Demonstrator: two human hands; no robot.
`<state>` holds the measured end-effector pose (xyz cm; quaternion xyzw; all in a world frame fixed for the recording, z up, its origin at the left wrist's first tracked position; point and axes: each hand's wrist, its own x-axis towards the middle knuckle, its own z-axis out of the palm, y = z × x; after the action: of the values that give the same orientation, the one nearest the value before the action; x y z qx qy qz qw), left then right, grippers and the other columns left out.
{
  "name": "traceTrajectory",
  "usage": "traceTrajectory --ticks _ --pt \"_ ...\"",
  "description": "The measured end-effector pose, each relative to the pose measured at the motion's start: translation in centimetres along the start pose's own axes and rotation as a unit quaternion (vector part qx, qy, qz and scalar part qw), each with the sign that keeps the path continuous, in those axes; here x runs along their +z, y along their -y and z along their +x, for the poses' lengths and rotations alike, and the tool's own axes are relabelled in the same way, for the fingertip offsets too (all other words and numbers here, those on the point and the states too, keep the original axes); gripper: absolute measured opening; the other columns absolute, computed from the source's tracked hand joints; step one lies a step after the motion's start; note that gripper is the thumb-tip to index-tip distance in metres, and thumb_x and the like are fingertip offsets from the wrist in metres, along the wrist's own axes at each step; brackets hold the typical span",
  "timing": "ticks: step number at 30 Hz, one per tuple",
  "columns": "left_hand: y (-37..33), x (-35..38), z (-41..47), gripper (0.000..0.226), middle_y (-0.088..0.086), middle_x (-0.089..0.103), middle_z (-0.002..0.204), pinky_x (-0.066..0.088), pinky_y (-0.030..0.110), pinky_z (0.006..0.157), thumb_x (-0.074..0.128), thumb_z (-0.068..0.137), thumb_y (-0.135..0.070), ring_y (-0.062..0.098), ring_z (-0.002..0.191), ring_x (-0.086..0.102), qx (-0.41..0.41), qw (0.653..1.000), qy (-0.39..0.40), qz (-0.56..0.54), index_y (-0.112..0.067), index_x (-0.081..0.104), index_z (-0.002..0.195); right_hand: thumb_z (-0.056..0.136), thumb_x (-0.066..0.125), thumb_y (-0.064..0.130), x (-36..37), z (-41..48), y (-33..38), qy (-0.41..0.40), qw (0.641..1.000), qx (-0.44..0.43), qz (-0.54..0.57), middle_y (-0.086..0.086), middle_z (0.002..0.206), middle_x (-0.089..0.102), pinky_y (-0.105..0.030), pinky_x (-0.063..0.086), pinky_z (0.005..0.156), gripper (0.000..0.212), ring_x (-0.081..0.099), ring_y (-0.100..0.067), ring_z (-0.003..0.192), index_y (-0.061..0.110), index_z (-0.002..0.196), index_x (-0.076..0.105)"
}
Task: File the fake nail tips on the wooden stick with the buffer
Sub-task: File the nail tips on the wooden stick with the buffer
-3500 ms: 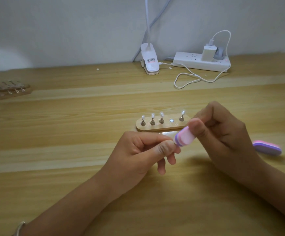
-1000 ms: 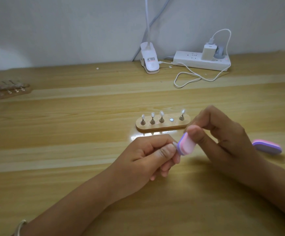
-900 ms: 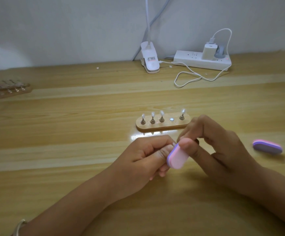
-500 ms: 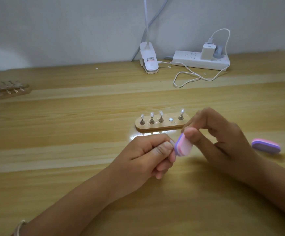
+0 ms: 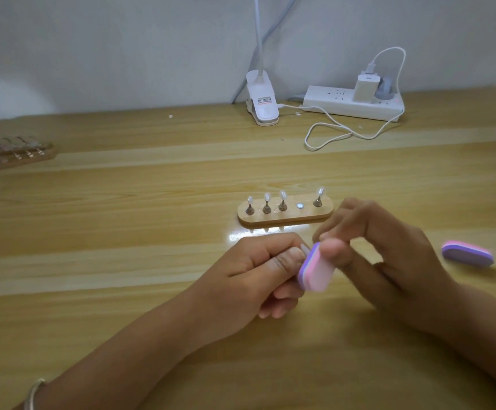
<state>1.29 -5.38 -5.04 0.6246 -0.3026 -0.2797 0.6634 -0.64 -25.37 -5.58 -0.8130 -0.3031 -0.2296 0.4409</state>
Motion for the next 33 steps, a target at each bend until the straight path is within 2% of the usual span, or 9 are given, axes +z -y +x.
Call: traceTrajectory --ticks 3,6,8,12,15,19,24,28,33 --pt "0.0 -0.1 0.0 0.03 -0.005 0.037 0.06 0.03 0.027 0.047 0.038 0.099 -0.021 0.011 0.05 0.039 -0.009 1.0 0.005 -0.016 -0.02 0.057 0.075 0.104 0.047 0.038 -0.5 0.1 -0.3 -0.028 0.999 0.028 0.003 0.006 0.087 0.06 -0.032 0.049 0.072 0.021 0.062 -0.02 0.079 0.022 0.091 0.051" --pt "-0.1 0.1 -0.1 0.03 -0.006 0.039 0.058 0.031 0.026 0.046 0.039 0.099 -0.021 0.012 0.048 0.041 -0.01 1.0 0.005 -0.01 -0.019 0.057 0.075 0.105 0.047 0.035 0.3 -0.3 0.0 -0.008 1.0 -0.017 0.005 -0.002 0.085 0.061 -0.023 0.048 0.071 0.025 0.059 -0.019 0.077 0.015 0.09 0.049" --pt "-0.1 0.1 -0.1 0.03 -0.007 0.039 0.058 0.032 0.026 0.046 0.039 0.098 -0.021 0.012 0.048 0.04 -0.015 1.0 0.004 -0.015 -0.017 0.056 0.075 0.105 0.047 0.033 0.2 -0.2 0.0 0.0 1.0 -0.022 -0.003 -0.006 0.084 0.063 -0.022 0.047 0.072 0.025 0.058 -0.02 0.077 0.015 0.089 0.049" --pt "-0.2 -0.1 -0.1 0.032 -0.005 0.036 0.058 0.03 0.028 0.047 0.038 0.099 -0.021 0.012 0.049 0.037 -0.026 0.999 0.01 -0.029 -0.02 0.055 0.072 0.103 0.048 0.034 -0.4 0.1 -0.2 -0.033 0.999 0.021 0.003 0.007 0.086 0.061 -0.023 0.048 0.073 0.014 0.063 -0.014 0.081 0.026 0.092 0.051" --pt "-0.1 0.0 -0.2 0.029 -0.006 0.037 0.058 0.03 0.028 0.046 0.039 0.098 -0.023 0.012 0.048 0.038 -0.03 0.999 0.014 -0.022 -0.014 0.055 0.075 0.105 0.047 0.036 0.4 -0.3 0.2 -0.01 1.0 -0.009 0.012 0.003 0.086 0.06 -0.018 0.046 0.073 0.022 0.06 -0.017 0.078 0.019 0.091 0.05" --pt "-0.1 0.0 -0.1 0.031 -0.005 0.036 0.058 0.031 0.026 0.046 0.038 0.098 -0.022 0.012 0.048 0.035 -0.035 0.999 0.016 -0.032 -0.02 0.055 0.072 0.102 0.05 0.03 -0.4 0.1 -0.2 -0.026 0.999 0.028 0.003 0.006 0.086 0.06 -0.03 0.049 0.071 0.013 0.062 -0.018 0.079 0.024 0.091 0.052" --pt "0.0 0.0 -0.1 0.032 -0.007 0.036 0.057 0.028 0.029 0.045 0.039 0.098 -0.023 0.011 0.047 0.037 -0.044 0.998 0.023 -0.025 -0.007 0.052 0.074 0.105 0.047 0.036 0.5 -0.3 0.4 0.002 1.0 -0.012 0.018 0.004 0.088 0.059 -0.02 0.047 0.072 0.025 0.058 -0.016 0.078 0.017 0.091 0.05" --pt "-0.2 0.0 -0.1 0.032 -0.005 0.035 0.058 0.031 0.025 0.045 0.038 0.098 -0.023 0.011 0.048 0.034 -0.041 0.998 0.021 -0.04 -0.02 0.055 0.071 0.103 0.049 0.033 -0.5 0.2 -0.1 -0.028 0.999 0.027 0.001 0.006 0.086 0.06 -0.03 0.049 0.071 0.013 0.061 -0.02 0.078 0.028 0.091 0.05" --pt "0.0 0.1 0.0 0.03 -0.007 0.036 0.056 0.032 0.022 0.044 0.04 0.098 -0.024 0.011 0.046 0.034 -0.047 0.998 0.015 -0.028 -0.012 0.053 0.074 0.105 0.046 0.037 0.3 -0.2 0.2 0.005 1.0 -0.015 0.001 0.004 0.089 0.057 -0.021 0.047 0.072 0.023 0.058 -0.018 0.077 0.02 0.091 0.05"
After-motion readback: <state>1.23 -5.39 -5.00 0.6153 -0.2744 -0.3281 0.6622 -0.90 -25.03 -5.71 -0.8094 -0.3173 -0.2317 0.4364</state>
